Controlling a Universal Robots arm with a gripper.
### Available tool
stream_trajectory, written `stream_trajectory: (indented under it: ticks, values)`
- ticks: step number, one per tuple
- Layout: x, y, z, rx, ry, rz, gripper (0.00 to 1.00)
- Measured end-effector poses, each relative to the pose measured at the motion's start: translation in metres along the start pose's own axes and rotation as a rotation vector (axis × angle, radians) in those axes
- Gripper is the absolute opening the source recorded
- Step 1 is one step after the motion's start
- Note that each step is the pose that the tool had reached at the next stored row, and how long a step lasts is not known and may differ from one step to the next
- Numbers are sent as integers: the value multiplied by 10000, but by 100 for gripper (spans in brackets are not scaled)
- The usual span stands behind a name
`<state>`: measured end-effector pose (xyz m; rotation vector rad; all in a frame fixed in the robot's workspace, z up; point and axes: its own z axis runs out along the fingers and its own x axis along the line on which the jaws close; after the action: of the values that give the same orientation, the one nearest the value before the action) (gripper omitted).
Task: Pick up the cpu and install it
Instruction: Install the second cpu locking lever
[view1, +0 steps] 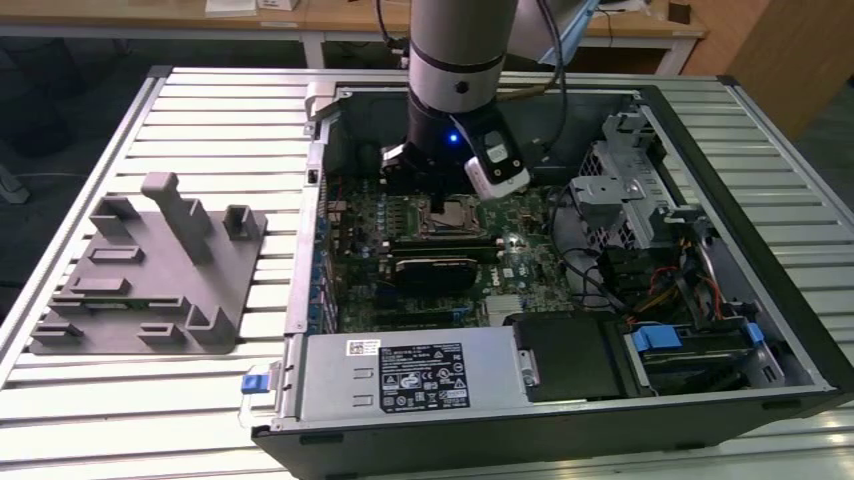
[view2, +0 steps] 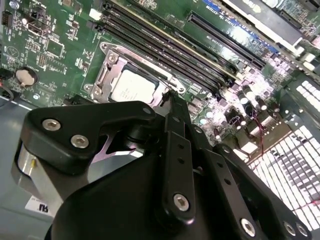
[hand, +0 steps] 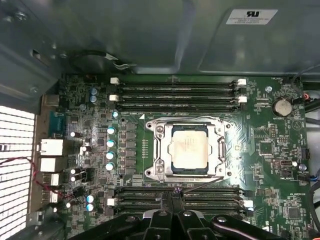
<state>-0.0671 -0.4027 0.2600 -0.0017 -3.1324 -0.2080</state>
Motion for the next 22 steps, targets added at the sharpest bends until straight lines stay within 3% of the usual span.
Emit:
stream_trajectory:
  ticks: [10, 17, 22]
  values:
    - [-21, -19, 136, 1, 20, -152, 11]
    - [-22, -21, 154, 1, 22, -167, 11]
    - [-22, -30, 220, 1, 21, -167, 11]
